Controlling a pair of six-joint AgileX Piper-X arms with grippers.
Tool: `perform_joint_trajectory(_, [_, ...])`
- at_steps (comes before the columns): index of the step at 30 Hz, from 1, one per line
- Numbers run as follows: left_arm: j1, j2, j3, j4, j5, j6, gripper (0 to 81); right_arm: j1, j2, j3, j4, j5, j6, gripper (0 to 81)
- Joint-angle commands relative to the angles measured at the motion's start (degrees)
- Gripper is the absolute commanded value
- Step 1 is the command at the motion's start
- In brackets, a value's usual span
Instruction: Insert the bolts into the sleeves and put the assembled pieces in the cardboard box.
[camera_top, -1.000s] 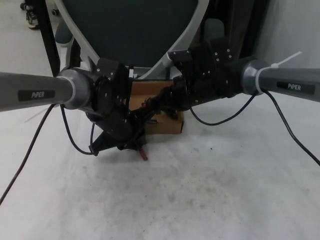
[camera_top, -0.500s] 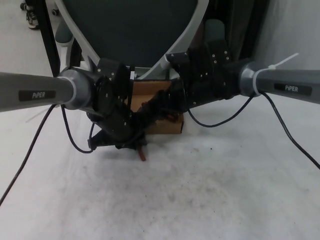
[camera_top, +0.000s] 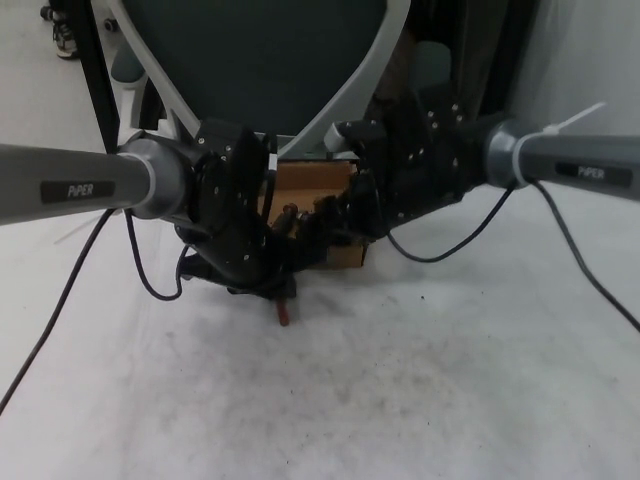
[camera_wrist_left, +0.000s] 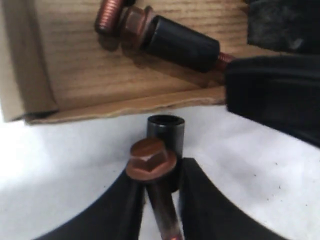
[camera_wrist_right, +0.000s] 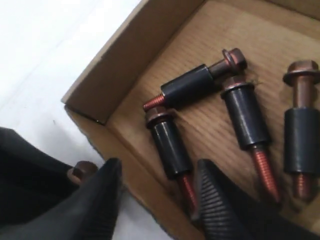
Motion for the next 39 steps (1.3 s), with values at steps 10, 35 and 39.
perform_joint_trajectory(10, [-2.7,-8.3,10.6,-12.5,-4.7,6.3,0.8,-1.4,-13.8,6.4,3.0,-1.1,-5.3,4.8])
perform_joint_trajectory(35, [-5.2,-33.4,49.0,-47.0,3.9,3.7,0.8,4.5,-41.6,60.6,-40.8,-4.1,8.8,0.6])
perform_joint_trajectory(39, [-7.3,-35.8,51.1,-47.4,8.0,3.7,0.8,8.5,-41.7,63.8,-42.8,-3.0,8.9,0.6])
